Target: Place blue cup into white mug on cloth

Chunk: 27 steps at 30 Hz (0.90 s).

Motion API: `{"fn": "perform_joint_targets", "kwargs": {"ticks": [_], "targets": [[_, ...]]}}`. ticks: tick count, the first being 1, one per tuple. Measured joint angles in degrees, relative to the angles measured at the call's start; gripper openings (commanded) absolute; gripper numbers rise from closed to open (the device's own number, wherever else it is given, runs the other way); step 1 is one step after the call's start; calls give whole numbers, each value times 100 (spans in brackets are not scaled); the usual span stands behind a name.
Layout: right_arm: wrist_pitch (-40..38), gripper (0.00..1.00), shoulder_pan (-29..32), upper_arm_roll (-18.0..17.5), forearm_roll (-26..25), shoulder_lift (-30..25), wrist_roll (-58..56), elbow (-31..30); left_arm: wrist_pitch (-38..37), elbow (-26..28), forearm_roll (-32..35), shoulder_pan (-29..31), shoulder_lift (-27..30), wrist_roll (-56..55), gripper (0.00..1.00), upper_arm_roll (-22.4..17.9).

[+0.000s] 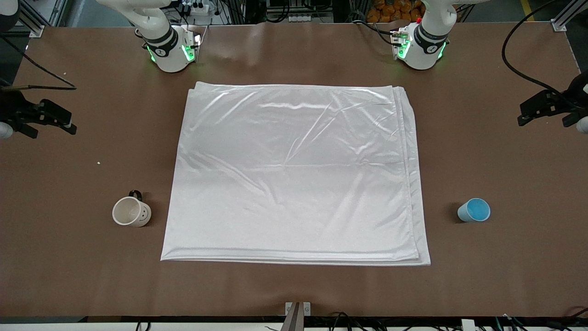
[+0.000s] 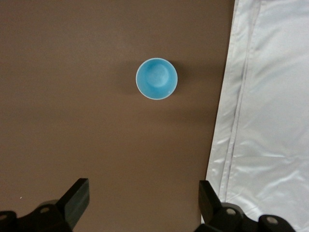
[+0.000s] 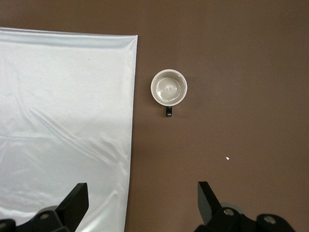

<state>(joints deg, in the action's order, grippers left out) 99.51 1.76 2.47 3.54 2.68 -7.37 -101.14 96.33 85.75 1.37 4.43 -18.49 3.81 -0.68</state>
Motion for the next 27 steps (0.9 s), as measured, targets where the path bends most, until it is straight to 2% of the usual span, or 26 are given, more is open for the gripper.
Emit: {"fn": "perform_joint_targets", "kwargs": {"ticks": [8, 18, 27], "targets": [[562, 100, 53, 29, 0, 555, 0, -138, 604, -16, 93, 122, -588, 46, 100, -1], [2532, 100, 52, 27, 0, 1069, 0, -1184, 1223, -16, 318, 122, -1143, 50, 100, 11], [3644, 99, 52, 24, 0, 1596, 0, -1518, 2054, -19, 327, 252, -1670, 61, 100, 4]]}}
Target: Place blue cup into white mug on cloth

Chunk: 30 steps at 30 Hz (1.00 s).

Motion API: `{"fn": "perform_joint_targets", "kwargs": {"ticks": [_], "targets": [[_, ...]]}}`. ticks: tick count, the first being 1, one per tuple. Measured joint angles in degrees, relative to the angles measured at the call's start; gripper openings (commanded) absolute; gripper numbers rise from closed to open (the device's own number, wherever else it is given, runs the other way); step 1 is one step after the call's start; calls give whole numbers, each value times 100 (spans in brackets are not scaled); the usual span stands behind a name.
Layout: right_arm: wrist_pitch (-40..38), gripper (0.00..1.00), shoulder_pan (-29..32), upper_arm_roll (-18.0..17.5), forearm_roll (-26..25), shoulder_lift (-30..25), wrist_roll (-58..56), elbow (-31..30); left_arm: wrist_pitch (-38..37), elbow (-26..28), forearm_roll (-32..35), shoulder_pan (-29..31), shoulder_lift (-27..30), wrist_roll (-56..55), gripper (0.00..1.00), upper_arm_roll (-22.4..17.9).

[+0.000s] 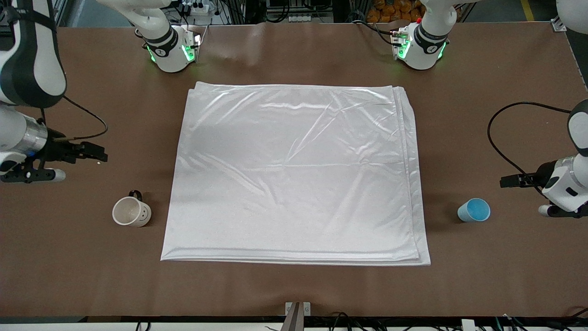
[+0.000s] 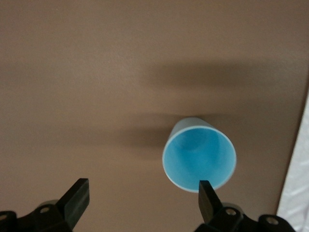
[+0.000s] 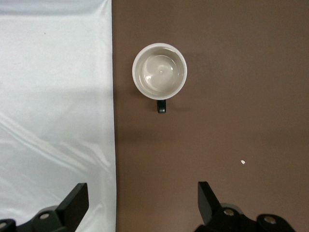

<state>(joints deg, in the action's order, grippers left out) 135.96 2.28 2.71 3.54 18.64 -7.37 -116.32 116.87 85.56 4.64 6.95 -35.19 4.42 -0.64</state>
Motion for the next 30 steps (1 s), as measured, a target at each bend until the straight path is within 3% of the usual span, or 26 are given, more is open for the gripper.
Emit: {"fn": "perform_joint_targets", "kwargs": {"ticks": [10, 13, 18, 26, 27, 30], "targets": [[871, 83, -17, -15, 0, 611, 0, -17, 505, -4, 0, 48, -323, 10, 100, 13], [1015, 69, -29, -17, 0, 721, 0, -2, 640, -4, 0, 46, -386, 10, 100, 23], [1054, 37, -31, -20, 0, 767, 0, 60, 774, -5, 0, 43, -492, 10, 100, 33], [1054, 7, -32, -23, 0, 784, 0, 159, 891, -6, -15, 42, -678, 6, 8, 43], [1054, 1, -32, -24, 0, 791, 0, 171, 897, -6, -30, 42, -699, 3, 0, 44], [1054, 0, -40, -26, 0, 807, 0, 196, 909, -6, -124, 42, -739, -4, 0, 45]]}}
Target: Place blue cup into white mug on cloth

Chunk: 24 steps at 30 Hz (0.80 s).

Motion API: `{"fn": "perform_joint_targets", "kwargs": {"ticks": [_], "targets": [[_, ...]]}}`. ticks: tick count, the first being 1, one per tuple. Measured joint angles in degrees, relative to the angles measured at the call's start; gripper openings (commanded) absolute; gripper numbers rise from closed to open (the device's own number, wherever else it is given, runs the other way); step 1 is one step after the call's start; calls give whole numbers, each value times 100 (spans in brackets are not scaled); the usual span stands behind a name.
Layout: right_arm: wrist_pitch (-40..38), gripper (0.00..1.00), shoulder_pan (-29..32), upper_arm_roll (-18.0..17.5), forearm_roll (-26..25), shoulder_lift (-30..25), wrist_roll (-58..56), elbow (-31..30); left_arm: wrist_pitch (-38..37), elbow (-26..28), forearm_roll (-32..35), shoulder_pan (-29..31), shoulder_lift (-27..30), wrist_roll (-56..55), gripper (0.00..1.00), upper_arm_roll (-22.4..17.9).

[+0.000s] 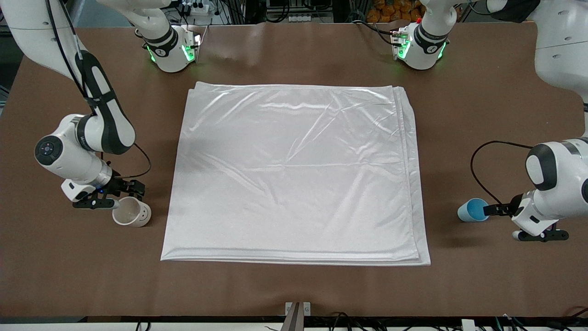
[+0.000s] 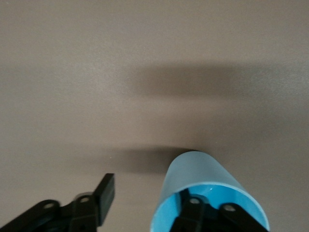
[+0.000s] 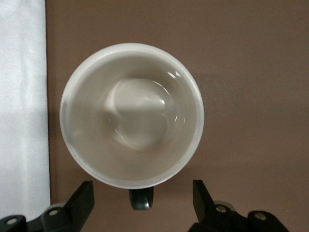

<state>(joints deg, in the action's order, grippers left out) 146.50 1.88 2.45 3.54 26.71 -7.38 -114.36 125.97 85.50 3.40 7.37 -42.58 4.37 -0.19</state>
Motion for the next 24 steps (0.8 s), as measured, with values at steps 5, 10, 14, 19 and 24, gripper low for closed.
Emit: {"fn": "perform_joint_targets", "kwargs": {"ticks": [5, 10, 14, 19, 24], "targets": [[-4, 0, -31, -19, 0, 0, 0, 67, 2, -12, -86, 2, -2, -1, 0, 0], [-536, 0, -101, -86, 0, -147, 0, 350, 3, -44, -100, 3, -1, -2, 0, 1], [-1642, 0, -206, -230, 0, -432, 171, 866, 0, -91, -138, -3, 42, -2, 0, 13], [-2648, 0, -388, -614, 0, -753, 927, 1490, 1, -150, -138, -6, 59, -2, 0, 17], [-2790, 0, -691, -1001, -3, -830, 1753, 1689, -21, -195, -138, -19, 186, -2, 0, 43]]}}
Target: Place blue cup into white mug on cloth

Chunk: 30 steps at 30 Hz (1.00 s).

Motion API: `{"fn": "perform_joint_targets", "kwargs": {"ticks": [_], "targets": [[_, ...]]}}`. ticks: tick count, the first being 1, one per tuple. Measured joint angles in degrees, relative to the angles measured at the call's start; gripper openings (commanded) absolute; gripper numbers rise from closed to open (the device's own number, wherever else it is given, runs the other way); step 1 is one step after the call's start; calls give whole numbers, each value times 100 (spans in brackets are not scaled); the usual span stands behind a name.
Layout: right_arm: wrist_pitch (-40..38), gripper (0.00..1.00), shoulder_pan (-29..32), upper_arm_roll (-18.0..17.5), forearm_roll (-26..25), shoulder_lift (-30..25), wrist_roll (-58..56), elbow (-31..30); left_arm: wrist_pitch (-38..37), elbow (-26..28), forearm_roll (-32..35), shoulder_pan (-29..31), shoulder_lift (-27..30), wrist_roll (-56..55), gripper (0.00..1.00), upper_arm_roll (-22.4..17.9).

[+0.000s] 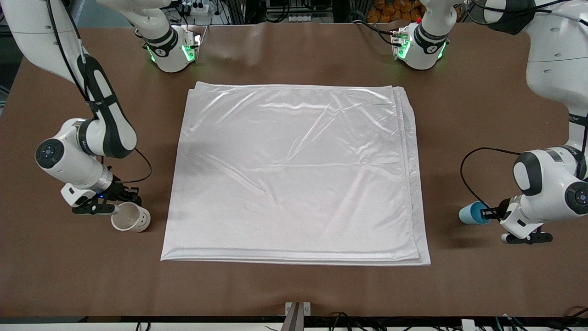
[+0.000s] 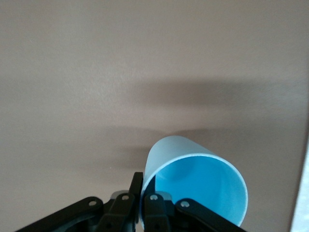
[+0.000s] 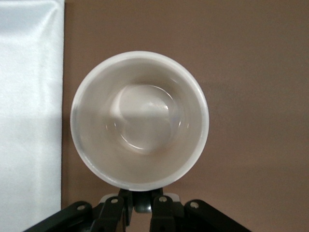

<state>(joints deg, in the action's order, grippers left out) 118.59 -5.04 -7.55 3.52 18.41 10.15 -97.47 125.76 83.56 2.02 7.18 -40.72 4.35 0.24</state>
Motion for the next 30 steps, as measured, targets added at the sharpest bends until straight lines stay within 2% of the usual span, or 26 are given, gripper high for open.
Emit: {"fn": "perform_joint_targets", "kwargs": {"ticks": [4, 15, 22, 30], "targets": [[42, 0, -288, -234, -110, 43, 607, 11, -159, -25, 0, -42, 206, -10, 0, 17], [234, 0, -1303, -543, -645, 485, 2303, 323, -751, -29, 0, -465, 607, -628, 0, 38], [626, 0, -2012, -588, -1001, 1063, 3165, 569, -1126, -29, 0, -917, 747, -1335, 0, 45], [821, 0, -2451, -592, -1379, 1704, 3498, 937, -1360, -28, 0, -1402, 821, -2184, 0, 49]]}}
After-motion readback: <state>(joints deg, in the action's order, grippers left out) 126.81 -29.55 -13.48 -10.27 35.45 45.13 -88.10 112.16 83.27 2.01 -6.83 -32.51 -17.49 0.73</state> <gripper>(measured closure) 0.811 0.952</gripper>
